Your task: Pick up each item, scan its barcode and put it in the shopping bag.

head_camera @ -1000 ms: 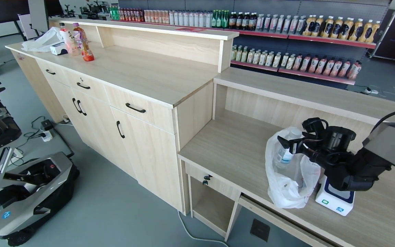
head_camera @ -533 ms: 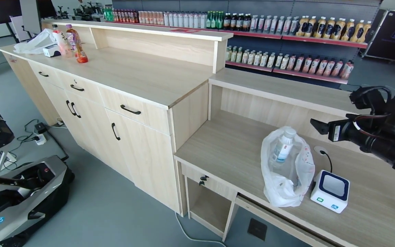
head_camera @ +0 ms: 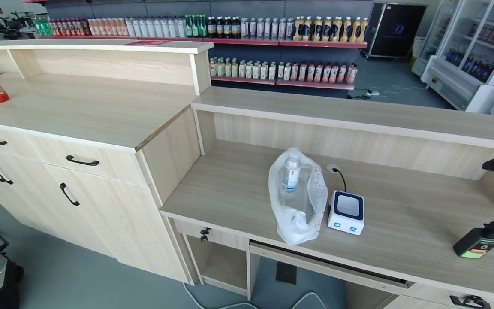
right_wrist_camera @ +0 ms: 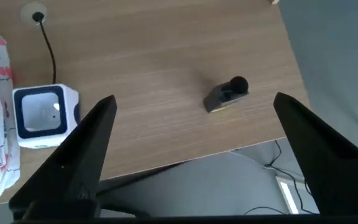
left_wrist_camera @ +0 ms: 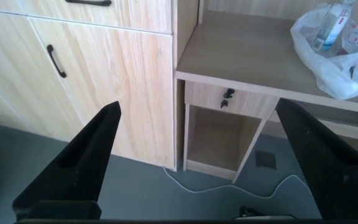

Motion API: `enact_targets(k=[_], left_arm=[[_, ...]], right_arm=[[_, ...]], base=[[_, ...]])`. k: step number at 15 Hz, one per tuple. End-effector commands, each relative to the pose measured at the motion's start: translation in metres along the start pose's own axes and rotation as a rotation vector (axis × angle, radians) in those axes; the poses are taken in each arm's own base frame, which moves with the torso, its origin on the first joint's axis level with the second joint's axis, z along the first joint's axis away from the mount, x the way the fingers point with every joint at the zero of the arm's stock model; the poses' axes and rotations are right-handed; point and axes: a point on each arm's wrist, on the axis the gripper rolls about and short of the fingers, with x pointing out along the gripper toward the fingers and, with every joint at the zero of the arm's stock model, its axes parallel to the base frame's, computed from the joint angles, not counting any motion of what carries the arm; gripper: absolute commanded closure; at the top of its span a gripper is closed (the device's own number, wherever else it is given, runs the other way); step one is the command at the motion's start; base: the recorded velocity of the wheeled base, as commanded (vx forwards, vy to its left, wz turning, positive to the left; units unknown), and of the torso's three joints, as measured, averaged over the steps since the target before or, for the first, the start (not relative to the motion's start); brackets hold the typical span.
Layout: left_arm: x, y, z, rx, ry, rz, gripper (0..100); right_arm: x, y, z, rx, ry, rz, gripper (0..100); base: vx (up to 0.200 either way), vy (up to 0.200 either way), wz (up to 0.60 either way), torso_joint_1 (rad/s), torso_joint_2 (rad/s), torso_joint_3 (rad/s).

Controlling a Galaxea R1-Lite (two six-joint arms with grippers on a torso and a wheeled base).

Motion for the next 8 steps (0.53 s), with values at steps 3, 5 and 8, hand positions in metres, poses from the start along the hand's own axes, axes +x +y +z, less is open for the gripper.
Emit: enact_targets(k=[3,5,8], left_arm=[[0.0,0.0,0.0,0.0,0.0,0.001,0],[0.0,0.0,0.0,0.0,0.0,0.001,0],[0.0,0.0,0.0,0.0,0.0,0.001,0]], right_arm=[[0.018,-0.002,-0.017,-0.028,0.007,-0.019,0],[0.018,-0.005,-0.029,-0.035,0.01,-0.028,0],[0.024,-0.021,-0.044,-0.064,0.02,-0.085,0]], base=[[0.0,0.0,0.0,0.0,0.0,0.0],[0.0,0.0,0.0,0.0,0.0,0.0],[0.0,0.0,0.0,0.0,0.0,0.0]])
